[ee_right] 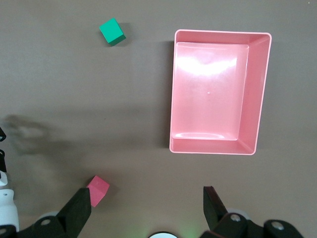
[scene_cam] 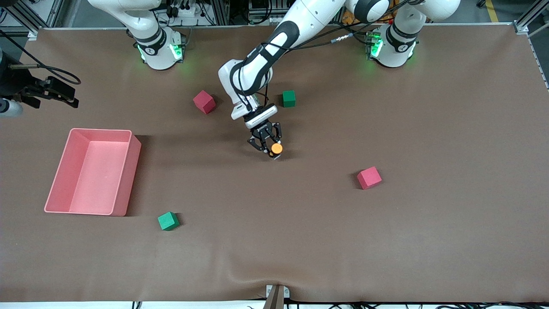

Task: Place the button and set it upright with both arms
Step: 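Set the button upright on the table with the left gripper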

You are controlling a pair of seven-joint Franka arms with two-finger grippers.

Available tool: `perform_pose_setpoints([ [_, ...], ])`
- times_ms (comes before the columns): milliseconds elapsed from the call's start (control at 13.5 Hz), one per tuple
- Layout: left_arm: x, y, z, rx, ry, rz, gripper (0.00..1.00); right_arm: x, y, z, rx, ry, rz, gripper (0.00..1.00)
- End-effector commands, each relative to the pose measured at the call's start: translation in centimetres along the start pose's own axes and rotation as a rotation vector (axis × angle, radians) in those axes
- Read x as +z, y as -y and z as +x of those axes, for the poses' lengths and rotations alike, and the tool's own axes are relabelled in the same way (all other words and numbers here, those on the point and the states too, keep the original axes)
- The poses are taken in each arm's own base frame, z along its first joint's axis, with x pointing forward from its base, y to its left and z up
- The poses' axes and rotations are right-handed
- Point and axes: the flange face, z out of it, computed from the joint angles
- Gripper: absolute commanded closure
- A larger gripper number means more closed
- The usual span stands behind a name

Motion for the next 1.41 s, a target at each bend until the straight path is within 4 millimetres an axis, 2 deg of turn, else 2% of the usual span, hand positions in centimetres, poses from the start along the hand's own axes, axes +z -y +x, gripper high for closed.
perform_pose_setpoints([
  [0,0.4,0.0,-0.7,0.047,-0.025,-0.009,0.76,-0.2,0.3,-0.6,-0.004,0.0,-0.001,0.0],
  [222,0.7,0.2,-1.3,0.061,-0.027,-0.005,0.76,-0.1,0.7,-0.6,-0.011,0.004,-0.002,0.0],
  [444,1.5,1.0,-3.4,0.097,-0.033,0.003,0.74,0.0,1.2,-0.5,-0.017,0.004,-0.003,0.0],
  [667,1.4,1.0,-3.5,0.094,-0.032,0.002,0.7,-0.1,1.6,-0.6,-0.027,0.004,-0.003,0.0],
  [889,1.4,1.1,-3.7,0.087,-0.031,0.003,0.56,0.0,1.6,-0.6,-0.025,0.008,-0.003,0.0],
  [1037,1.2,1.0,-3.7,0.091,-0.031,0.001,0.39,-0.1,1.7,-0.5,-0.028,-0.001,-0.003,0.0],
  [1333,1.1,1.0,-3.5,0.093,-0.03,-0.001,0.34,-0.1,1.7,-0.6,-0.028,0.004,-0.003,0.0],
])
